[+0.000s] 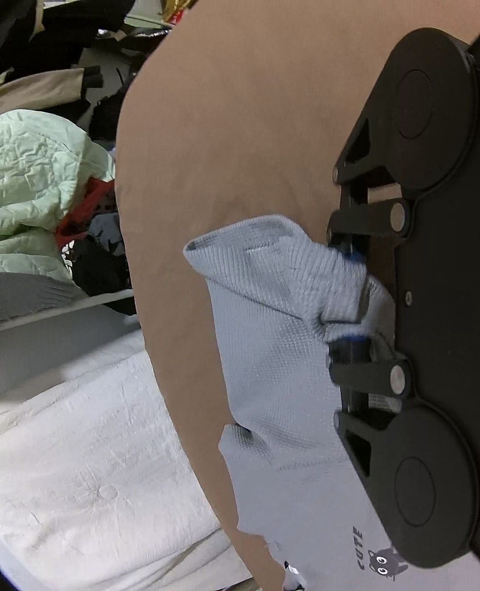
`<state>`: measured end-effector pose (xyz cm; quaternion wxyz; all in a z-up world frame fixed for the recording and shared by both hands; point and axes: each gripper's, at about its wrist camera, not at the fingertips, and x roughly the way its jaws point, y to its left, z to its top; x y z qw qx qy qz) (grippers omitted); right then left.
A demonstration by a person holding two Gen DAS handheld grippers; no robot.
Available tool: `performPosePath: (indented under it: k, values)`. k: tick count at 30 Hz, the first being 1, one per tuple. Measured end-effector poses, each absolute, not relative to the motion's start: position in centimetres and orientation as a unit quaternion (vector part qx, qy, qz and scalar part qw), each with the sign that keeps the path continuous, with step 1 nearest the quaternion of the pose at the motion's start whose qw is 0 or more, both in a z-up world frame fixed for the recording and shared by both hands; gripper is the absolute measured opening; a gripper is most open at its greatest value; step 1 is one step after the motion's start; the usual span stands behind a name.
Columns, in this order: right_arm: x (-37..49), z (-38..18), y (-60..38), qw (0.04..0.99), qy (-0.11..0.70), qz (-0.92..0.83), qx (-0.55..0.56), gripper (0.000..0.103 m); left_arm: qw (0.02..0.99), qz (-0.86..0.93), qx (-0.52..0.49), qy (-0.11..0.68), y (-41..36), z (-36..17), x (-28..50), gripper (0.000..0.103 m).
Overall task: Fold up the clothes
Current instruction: 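Lay the folded sleeve down and open the right gripper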
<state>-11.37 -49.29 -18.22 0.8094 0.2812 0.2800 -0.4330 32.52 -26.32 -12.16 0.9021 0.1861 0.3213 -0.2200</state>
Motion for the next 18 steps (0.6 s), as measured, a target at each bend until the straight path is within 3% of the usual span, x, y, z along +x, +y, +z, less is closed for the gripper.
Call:
performPosePath:
  k: [2, 7, 9, 10, 12, 14, 15, 17, 18]
  values:
    - [-12.2, -17.5, -48.5, 0.815, 0.264, -0.437, 0.272, 0.014, 0.895, -0.233, 0.128, 0.359, -25.1, -12.1, 33.0, 0.075]
    - [-12.1, -15.0, -45.8, 0.837, 0.231, -0.456, 0.194, 0.012, 0.897, -0.218, 0.093, 0.372, -25.4, -12.3, 33.9, 0.083]
    - [-11.1, -15.6, -46.1, 0.828, 0.287, -0.455, 0.159, 0.015, 0.903, -0.194, 0.095, 0.372, -26.4, -12.7, 34.2, 0.093]
    - [-11.1, -16.1, -46.3, 0.816, 0.307, -0.465, 0.153, 0.021, 0.907, -0.179, 0.100, 0.368, -27.1, -13.1, 34.7, 0.096]
    - [-11.0, -16.9, -46.6, 0.793, 0.344, -0.483, 0.142, 0.043, 0.914, -0.148, 0.109, 0.362, -28.5, -13.9, 35.6, 0.103]
    - [-12.0, -15.9, -45.4, 0.801, 0.301, -0.499, 0.138, 0.050, 0.921, -0.132, 0.126, 0.345, -29.7, -14.5, 35.8, 0.101]
    - [-12.1, -15.5, -44.8, 0.807, 0.289, -0.497, 0.133, 0.055, 0.924, -0.126, 0.136, 0.335, -30.3, -14.9, 35.8, 0.079]
    - [-12.1, -14.6, -43.5, 0.820, 0.264, -0.493, 0.122, 0.056, 0.923, -0.143, 0.127, 0.334, -30.6, -15.0, 35.8, 0.008]
    - [-11.8, -14.1, -42.9, 0.826, 0.261, -0.488, 0.106, 0.056, 0.928, -0.144, 0.111, 0.326, -30.2, -14.7, 35.5, 0.001]
